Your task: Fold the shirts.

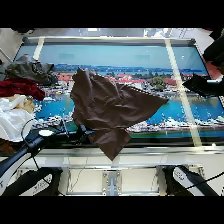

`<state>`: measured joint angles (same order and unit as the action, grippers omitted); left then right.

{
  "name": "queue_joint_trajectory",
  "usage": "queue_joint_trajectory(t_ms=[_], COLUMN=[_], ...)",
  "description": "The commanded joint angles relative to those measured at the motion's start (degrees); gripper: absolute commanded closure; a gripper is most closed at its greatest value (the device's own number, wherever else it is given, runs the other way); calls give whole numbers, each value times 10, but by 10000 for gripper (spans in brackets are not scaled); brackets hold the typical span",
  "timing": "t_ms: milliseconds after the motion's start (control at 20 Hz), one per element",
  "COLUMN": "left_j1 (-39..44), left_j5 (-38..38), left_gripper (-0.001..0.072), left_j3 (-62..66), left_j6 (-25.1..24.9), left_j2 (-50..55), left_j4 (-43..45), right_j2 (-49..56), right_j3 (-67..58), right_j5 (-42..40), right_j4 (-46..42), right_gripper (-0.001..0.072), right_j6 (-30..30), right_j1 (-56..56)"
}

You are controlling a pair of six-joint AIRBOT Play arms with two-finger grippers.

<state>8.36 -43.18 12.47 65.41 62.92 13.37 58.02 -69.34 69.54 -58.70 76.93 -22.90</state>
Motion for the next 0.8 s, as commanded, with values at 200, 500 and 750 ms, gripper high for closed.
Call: queue_joint_trajectory(t_ms=[200, 500, 750], left_j1=[33, 26, -14], left_j5=[20, 43, 90], left_gripper=[695, 695, 695], left_j3=[0, 2, 2], left_j6=[-132, -132, -132], left_j2=[29, -52, -133], left_j4=[-203, -203, -203], right_j2=[19, 193, 304], right_j3=[131, 241, 213], right_j5=[-103, -245, -274], right_j4=[-22, 256, 289], right_gripper=[263, 262, 262], right_j6=[18, -79, -105], right_j1=[12, 13, 43])
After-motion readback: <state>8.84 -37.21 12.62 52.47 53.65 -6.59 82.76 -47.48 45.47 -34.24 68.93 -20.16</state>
